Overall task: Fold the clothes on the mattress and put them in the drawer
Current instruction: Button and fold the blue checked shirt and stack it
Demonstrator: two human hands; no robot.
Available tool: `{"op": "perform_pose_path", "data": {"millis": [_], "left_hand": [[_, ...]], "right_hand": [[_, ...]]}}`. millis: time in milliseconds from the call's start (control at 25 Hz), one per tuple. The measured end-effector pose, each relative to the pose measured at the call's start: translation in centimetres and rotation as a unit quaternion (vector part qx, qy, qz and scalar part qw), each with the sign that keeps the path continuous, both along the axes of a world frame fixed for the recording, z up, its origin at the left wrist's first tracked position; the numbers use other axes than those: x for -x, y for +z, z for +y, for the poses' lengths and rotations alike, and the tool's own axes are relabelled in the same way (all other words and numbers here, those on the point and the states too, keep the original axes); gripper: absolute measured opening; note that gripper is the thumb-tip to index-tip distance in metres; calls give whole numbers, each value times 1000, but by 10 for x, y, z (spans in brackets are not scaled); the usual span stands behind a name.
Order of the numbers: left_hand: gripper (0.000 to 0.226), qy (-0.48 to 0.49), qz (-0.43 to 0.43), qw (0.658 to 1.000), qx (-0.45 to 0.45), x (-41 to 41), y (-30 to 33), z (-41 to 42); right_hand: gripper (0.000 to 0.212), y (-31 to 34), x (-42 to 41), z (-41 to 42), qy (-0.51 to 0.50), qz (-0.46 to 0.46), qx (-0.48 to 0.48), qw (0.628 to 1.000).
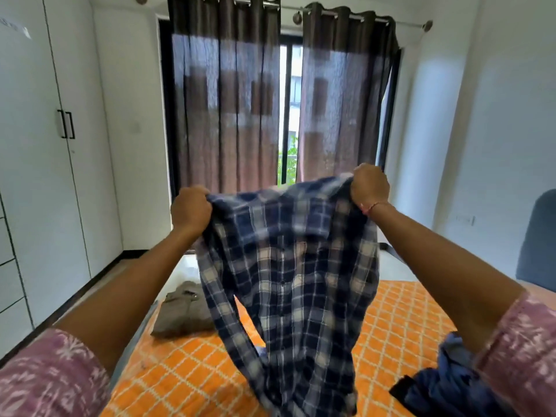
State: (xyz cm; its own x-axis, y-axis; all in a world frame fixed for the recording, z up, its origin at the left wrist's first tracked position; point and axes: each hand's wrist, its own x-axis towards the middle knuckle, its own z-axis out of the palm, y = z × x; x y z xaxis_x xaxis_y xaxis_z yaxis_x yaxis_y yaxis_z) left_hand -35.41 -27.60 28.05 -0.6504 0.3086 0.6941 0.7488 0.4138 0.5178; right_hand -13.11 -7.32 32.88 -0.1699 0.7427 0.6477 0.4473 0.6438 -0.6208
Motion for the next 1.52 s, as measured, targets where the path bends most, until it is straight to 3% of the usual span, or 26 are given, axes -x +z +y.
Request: {"op": "perform_pose_path", "data": {"millis": [120,160,240,280,320,360,400,440,480,560,680,720,800,880,960,1080,1160,1200,1240,1280,1320,1400,1440,1520], "left_hand": [[31,-48,-122,969,-209,-16,21,11],[30,-124,-205,928,-286,-22,30,14],[26,-262,-406,800,-356,-31,35,18],[26,-282,-450,774,-343,-31,29,20],[29,-280,-444,794,-307,-31,22,22],[33,-257,-394,840,-269,-29,16,24],[35,-213,-303,900,-229,-23,14,25],[37,-155,-185,952,-187,-20,17,23],[39,-124,-62,980,-141,-14,22,22],[41,-119,72,989,-52,0,29,23],[33,-68,17,991,117,18,5,26],[32,-35,11,988,152,16,-10,25],[31,-2,35,994,102,3,-28,22],[32,1,39,994,106,-5,-38,21],[30,13,-22,983,181,-6,-49,23],[28,19,-142,972,188,-3,-75,32],[17,-23,-292,950,108,5,-94,54],[15,-55,-404,913,31,13,-106,71],[18,-91,-513,852,-52,21,-119,88],[18,-125,-575,801,-107,28,-132,104],[21,-152,-591,782,-128,39,-147,126],[30,-189,-578,780,-146,64,-168,172],[31,-206,-575,778,-147,75,-167,193],[28,-221,-521,810,-153,99,-151,234]], "right_hand": [[39,17,9,-6,15,140,49,989],[38,18,15,-6,57,185,82,978],[33,9,21,-1,165,215,230,935],[38,3,19,1,209,205,317,902],[46,-2,16,5,214,185,346,895],[47,-1,14,9,180,136,294,929],[39,5,12,15,105,70,190,974],[35,13,7,18,35,26,74,996],[38,21,4,22,13,7,-13,1000],[42,31,1,33,20,-1,-83,996],[37,3,-5,45,47,-164,-36,985],[45,-12,-6,45,61,-196,-18,979],[58,-35,-7,50,42,-159,-8,986],[45,-50,-8,53,8,-153,23,988],[30,-64,-12,53,13,-194,62,979],[27,-90,-10,59,19,-182,112,977],[18,-110,2,71,61,-160,206,963],[17,-121,11,82,113,-111,297,942],[22,-132,21,91,162,-47,377,911],[27,-142,32,100,174,16,433,884],[32,-154,45,115,168,57,471,864],[38,-171,72,150,151,105,493,851],[38,-172,85,169,139,125,478,858],[33,-156,105,202,120,166,416,886]]}}
